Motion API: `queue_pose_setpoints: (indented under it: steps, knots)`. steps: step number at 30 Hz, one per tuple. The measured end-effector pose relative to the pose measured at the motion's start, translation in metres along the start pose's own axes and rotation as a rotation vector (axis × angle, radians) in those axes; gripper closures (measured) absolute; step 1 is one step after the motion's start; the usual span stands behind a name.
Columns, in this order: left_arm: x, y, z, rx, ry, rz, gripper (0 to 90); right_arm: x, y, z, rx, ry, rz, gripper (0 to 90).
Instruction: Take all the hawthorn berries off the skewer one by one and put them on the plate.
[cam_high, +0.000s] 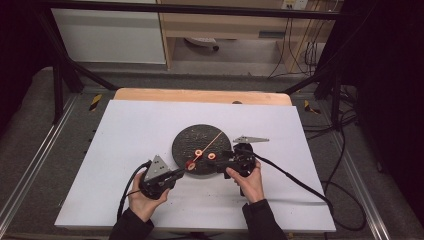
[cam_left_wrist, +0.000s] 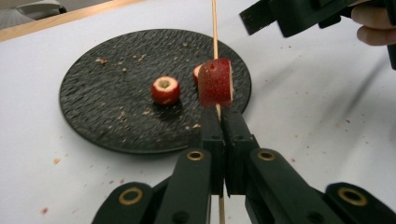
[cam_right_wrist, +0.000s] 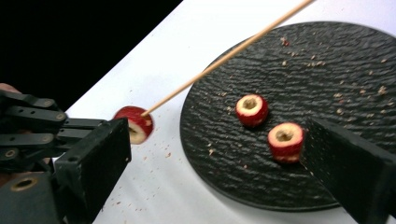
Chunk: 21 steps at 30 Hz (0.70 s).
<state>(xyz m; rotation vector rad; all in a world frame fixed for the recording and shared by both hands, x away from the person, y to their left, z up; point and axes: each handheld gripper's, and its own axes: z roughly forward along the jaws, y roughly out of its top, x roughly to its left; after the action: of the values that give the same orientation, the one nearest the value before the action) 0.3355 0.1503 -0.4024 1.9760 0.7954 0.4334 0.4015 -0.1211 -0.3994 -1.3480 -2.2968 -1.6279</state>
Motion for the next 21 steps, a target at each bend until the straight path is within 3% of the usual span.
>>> queue_pose_setpoints:
  steps: [9, 21]
  knots:
    - [-0.016, 0.009, 0.015, 0.003, -0.015, 0.036, 87.9, 0.003, -0.004, 0.004, -0.009, 0.047, 0.045, 21.5]
    - [-0.026, 0.015, 0.023, -0.016, -0.022, 0.044, 87.9, 0.003, -0.006, 0.008, 0.007, 0.108, 0.094, 40.8]
